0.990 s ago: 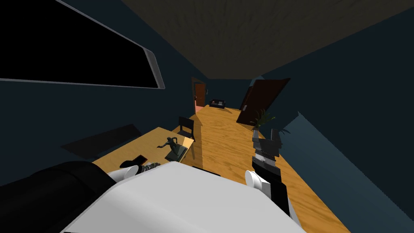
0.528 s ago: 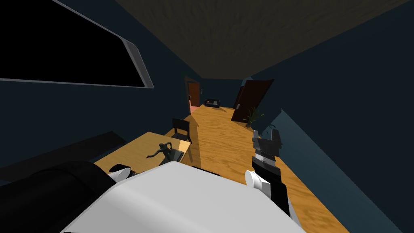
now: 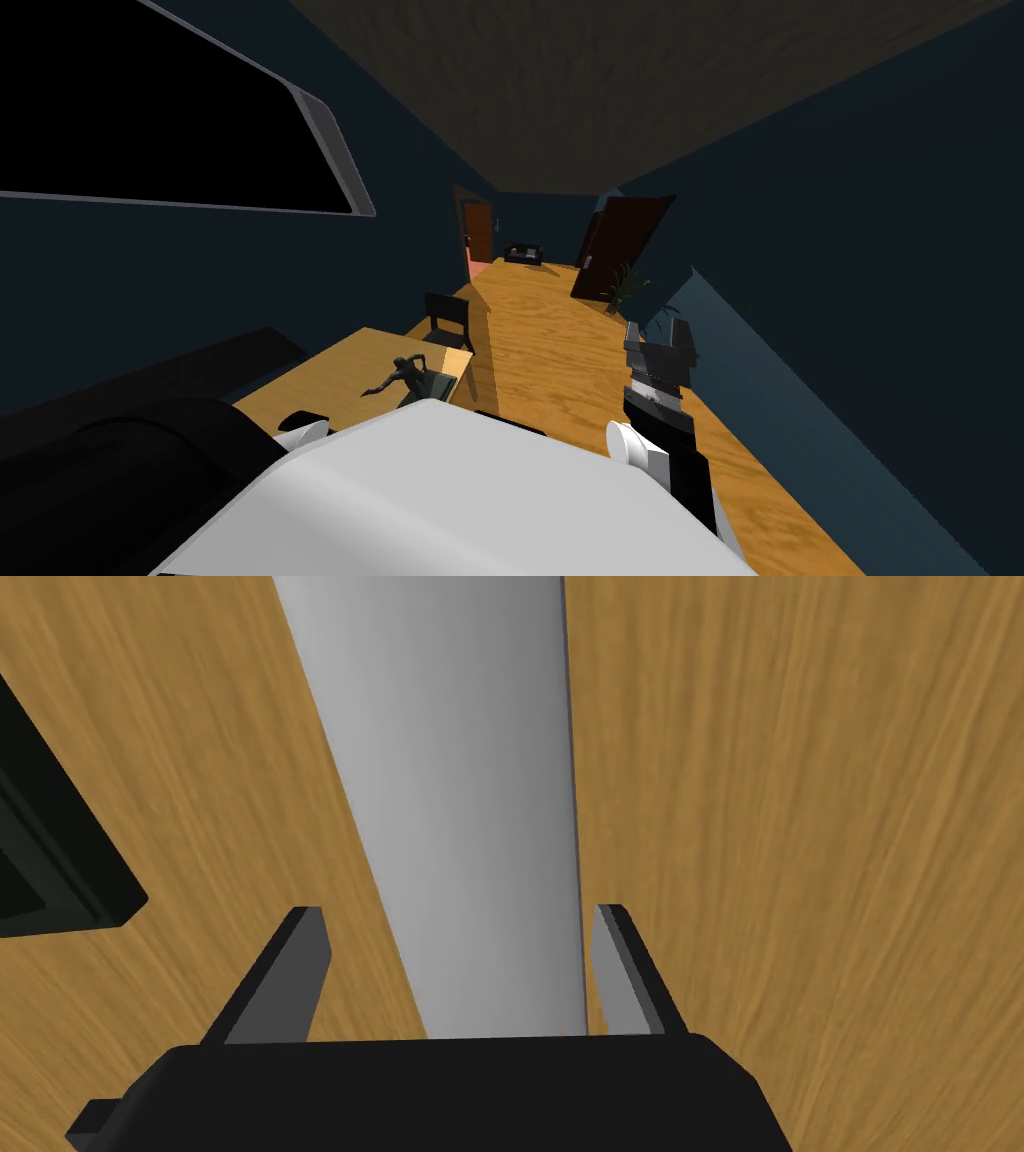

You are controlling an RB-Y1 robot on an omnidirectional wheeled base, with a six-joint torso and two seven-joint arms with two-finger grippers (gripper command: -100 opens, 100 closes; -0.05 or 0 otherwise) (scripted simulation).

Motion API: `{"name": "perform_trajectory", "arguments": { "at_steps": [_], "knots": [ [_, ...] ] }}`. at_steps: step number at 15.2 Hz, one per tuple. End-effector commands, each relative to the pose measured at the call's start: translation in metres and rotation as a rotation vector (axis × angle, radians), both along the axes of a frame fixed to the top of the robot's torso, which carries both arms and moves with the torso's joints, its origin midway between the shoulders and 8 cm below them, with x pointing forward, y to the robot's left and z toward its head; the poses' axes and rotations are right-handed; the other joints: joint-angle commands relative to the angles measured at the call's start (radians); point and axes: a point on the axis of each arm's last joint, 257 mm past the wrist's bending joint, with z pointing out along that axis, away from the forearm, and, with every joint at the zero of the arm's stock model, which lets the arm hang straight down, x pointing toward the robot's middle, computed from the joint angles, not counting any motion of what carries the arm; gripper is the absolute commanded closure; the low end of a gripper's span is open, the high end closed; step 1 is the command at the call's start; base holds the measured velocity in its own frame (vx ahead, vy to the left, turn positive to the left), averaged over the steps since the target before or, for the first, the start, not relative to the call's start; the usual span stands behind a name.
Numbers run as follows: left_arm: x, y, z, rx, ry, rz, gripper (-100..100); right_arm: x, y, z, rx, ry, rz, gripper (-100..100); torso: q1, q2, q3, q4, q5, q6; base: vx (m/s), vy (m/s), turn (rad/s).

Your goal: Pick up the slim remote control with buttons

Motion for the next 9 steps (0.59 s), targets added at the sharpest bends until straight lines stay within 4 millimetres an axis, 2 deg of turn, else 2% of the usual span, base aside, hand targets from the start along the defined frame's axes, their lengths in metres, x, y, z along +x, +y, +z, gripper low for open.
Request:
{"name": "perform_trajectory", "arguments": {
  "at_steps": [1,4,5,8,9],
  "knots": [
    [0.000,0.000,0.000,0.000,0.000,0.000,100,0.000,0.000,0.000,0.000,0.000,0.000,0,0.000,0.000,0.000,0.000,0.000,0.000,-0.006,0.005,0.019],
    [-0.001,0.000,0.000,-0.001,0.001,0.003,100,0.000,0.000,0.000,0.000,0.000,0.000,0,-0.001,0.000,0.000,0.000,0.000,0.001,0.000,0.000,0.000],
    [0.001,0.006,0.009,0.000,0.003,-0.004,100,0.000,0.000,0.000,0.000,0.000,0.000,0,-0.001,0.000,0.000,0.000,0.000,0.001,0.002,-0.022,0.024],
    [0.001,0.013,0.019,-0.001,0.007,-0.009,100,0.000,0.000,0.000,0.000,0.000,0.000,0,-0.005,-0.001,-0.001,0.000,-0.001,0.001,0.014,-0.052,0.041],
    [0.001,0.011,0.015,0.000,0.005,-0.007,100,0.000,0.000,0.000,0.000,0.000,0.000,0,-0.005,-0.002,-0.001,0.000,-0.002,0.001,0.013,-0.029,0.012]
  ]
}}
